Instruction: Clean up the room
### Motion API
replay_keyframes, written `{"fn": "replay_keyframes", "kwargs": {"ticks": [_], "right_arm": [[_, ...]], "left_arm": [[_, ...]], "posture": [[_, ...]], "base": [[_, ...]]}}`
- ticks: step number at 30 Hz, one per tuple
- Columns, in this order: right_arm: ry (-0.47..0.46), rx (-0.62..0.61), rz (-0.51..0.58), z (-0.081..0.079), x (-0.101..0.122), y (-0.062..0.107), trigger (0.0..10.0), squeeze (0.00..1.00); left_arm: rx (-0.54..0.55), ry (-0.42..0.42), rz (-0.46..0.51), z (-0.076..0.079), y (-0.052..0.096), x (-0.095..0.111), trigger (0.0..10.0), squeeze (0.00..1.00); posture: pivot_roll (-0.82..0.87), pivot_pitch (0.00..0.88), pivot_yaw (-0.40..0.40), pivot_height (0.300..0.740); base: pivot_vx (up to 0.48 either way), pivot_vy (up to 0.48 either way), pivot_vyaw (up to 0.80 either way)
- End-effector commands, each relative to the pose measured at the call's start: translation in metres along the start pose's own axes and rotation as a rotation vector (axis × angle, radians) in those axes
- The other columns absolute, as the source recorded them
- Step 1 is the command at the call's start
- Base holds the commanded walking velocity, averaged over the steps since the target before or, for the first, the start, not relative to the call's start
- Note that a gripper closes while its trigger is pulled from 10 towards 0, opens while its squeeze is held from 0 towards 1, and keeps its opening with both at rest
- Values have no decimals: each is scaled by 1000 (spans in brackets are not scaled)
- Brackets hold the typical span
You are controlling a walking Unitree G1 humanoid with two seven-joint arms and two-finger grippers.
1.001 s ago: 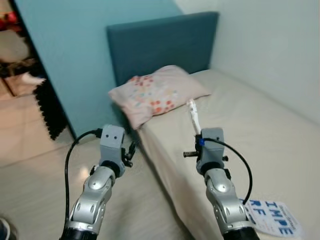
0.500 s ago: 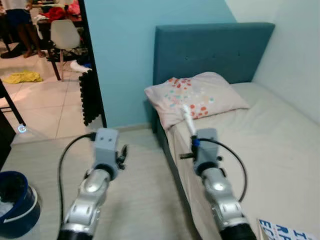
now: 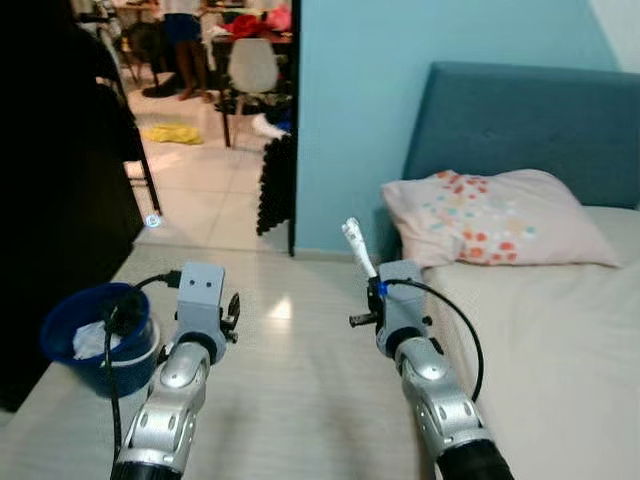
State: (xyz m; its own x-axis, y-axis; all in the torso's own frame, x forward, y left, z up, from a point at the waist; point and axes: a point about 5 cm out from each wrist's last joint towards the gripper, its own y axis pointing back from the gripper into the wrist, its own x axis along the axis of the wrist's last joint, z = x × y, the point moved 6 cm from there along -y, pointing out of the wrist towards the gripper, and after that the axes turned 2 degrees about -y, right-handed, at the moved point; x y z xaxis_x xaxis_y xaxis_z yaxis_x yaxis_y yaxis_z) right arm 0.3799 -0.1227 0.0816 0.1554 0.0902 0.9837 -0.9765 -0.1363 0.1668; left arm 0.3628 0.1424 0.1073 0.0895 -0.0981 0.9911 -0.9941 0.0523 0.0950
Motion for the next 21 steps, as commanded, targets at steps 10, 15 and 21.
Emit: {"fn": "replay_keyframes", "kwargs": {"ticks": [10, 15, 21], "right_arm": [[-21, 40, -16, -11, -6, 0, 10000, 0], [-23, 44, -17, -13, -7, 0, 10000, 0], [-23, 59, -23, -15, -9, 3, 10000, 0]], "left_arm": [[2, -27, -25, 0, 2, -6, 10000, 0], [-9, -36, -43, 0, 2, -10, 10000, 0], [9, -12, -50, 0, 0, -10, 10000, 0]], "posture": [[72, 6, -61, 740], [67, 7, -56, 740], [61, 9, -52, 740]], "base": [[0, 0, 800], [0, 0, 800], [0, 0, 800]]}}
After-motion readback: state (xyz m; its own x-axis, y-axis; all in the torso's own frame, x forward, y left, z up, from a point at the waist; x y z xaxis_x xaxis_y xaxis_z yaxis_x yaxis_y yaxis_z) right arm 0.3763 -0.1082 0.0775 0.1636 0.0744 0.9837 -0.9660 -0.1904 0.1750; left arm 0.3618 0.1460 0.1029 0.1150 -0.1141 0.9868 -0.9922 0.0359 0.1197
